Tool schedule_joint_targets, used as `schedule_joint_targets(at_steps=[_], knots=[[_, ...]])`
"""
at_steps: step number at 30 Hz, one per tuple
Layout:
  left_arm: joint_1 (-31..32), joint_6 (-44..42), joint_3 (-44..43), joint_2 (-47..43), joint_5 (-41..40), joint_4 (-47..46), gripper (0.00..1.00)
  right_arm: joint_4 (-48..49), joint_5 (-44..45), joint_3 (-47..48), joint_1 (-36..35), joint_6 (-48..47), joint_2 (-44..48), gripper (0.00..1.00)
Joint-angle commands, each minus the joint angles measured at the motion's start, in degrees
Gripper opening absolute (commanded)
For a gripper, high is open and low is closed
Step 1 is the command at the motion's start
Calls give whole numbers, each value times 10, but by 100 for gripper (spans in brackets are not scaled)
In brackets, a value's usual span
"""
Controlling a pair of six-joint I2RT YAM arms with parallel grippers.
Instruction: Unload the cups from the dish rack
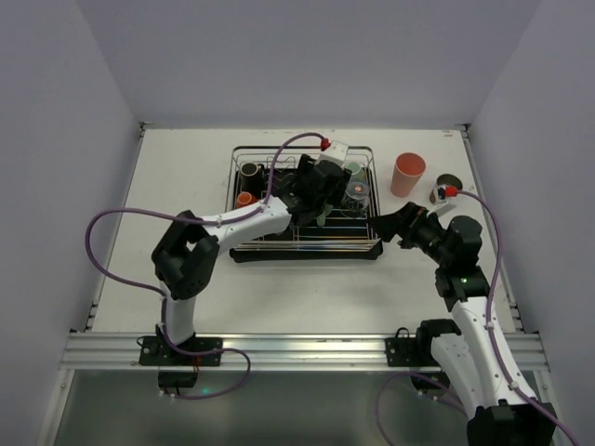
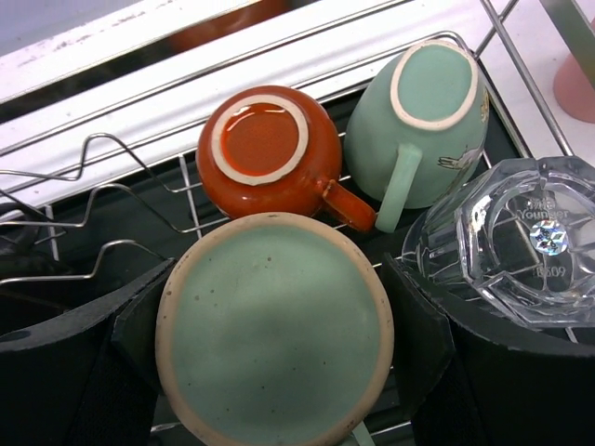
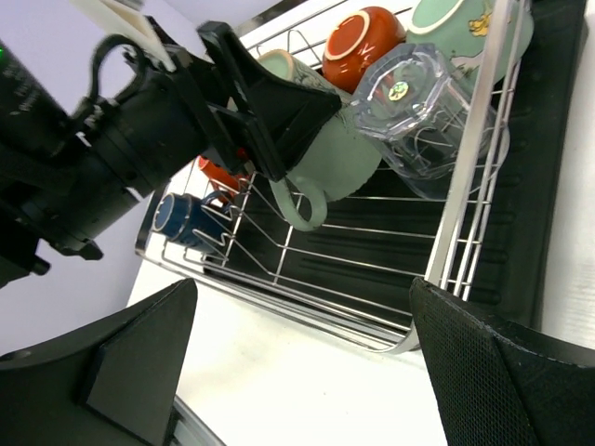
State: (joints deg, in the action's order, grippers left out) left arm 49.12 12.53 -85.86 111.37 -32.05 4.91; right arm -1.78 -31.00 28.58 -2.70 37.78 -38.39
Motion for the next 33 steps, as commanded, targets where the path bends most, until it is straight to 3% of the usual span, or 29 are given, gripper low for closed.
schedule_joint_targets(at_steps=[1,6,10,18,26,33], knots=[[-6,-31,-21,-99,-36,-53,30,41,2,15,-11,29,-9,99],[-6,0,8,-179,-11,-52,27,107,-11,14,-36,91,-22,96],[-5,80,88,-285,69,-78,26,209,-48,10,-55,144,-34,92],[-6,244,246,-432,247,-210,24,307,-74,23,-99,213,-40,91],[-5,318,337,-475,340,-358,20,380,-93,45,-159,268,-64,87],[-3,346,372,-474,340,-433,19,472,-45,11,-213,320,-79,82]])
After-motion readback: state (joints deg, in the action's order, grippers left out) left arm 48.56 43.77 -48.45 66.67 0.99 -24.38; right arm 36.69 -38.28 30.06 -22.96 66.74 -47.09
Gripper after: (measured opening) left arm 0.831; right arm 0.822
